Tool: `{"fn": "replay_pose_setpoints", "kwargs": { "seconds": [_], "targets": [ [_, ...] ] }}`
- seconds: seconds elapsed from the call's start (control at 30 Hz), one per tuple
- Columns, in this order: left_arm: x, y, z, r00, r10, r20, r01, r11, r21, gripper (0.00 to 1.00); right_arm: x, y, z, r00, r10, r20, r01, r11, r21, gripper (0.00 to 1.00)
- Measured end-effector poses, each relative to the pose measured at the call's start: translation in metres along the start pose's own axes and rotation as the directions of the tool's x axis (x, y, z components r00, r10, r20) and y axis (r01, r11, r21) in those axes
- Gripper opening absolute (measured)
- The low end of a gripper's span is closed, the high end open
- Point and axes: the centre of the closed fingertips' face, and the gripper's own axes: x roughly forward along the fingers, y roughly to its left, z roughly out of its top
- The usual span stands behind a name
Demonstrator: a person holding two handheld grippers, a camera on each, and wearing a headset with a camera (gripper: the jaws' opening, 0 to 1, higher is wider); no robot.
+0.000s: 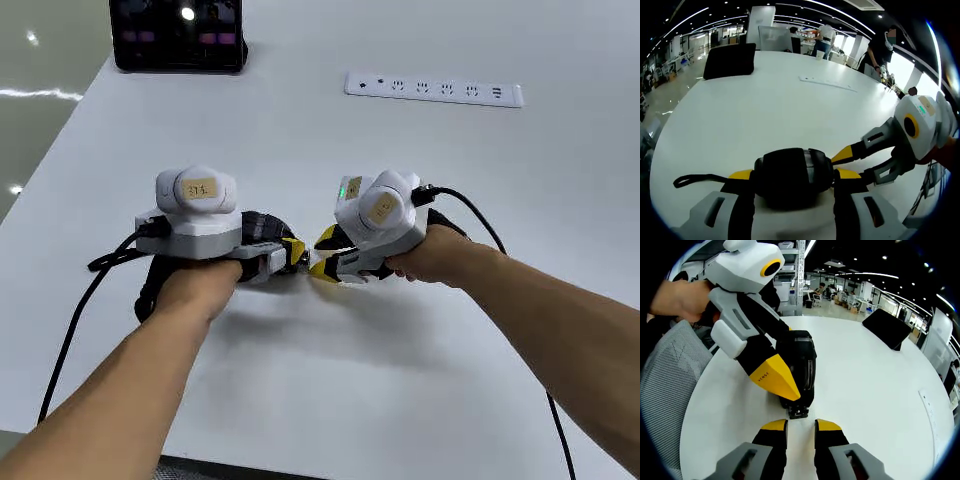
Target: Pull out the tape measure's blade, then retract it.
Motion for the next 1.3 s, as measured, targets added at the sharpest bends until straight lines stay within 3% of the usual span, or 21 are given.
{"fn": "replay_pose_setpoints", "kwargs": {
  "seconds": [0.57, 0.87, 1.3],
  "targets": [
    [-0.007, -0.005, -0.002, 0.9997, -0.023, -0.011, 0.024, 0.998, 0.057, 0.63, -0.026, 0.0, -0.014, 0.9987, -0.048, 0.018, 0.047, 0.998, 0.049, 0.24],
    [-0.01, -0.007, -0.005, 0.9991, -0.042, -0.011, 0.043, 0.993, 0.107, 0.67, -0.044, -0.003, -0.027, 0.9957, -0.085, 0.037, 0.081, 0.992, 0.097, 0.3],
    [-0.014, -0.006, -0.013, 0.998, -0.058, -0.023, 0.061, 0.989, 0.133, 0.69, -0.069, -0.002, -0.04, 0.9899, -0.136, 0.042, 0.129, 0.982, 0.141, 0.36]
  ]
}}
